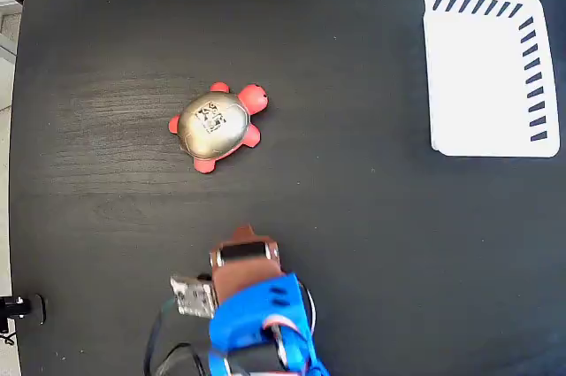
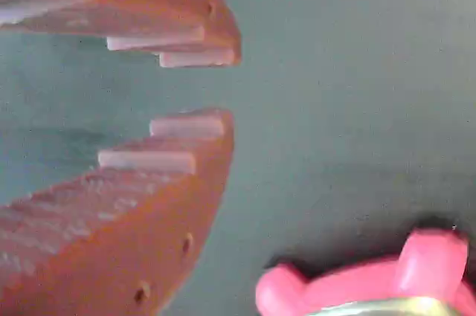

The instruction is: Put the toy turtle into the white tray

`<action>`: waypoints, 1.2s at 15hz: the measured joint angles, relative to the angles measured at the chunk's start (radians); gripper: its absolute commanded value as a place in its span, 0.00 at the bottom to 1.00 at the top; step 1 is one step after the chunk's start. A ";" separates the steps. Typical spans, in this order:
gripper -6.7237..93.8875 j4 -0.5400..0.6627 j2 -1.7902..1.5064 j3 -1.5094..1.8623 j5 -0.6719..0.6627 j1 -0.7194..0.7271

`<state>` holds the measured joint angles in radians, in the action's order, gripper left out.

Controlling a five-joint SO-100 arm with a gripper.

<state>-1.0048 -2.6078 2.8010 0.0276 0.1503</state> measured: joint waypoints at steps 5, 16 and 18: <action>0.10 -0.005 0.370 -0.370 -0.028 -0.006; 0.36 -0.370 0.922 -1.143 -0.390 -0.011; 0.52 -0.423 0.976 -1.201 -0.428 -0.028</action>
<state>-1.4281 -1.6322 1.5999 -0.4004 0.1227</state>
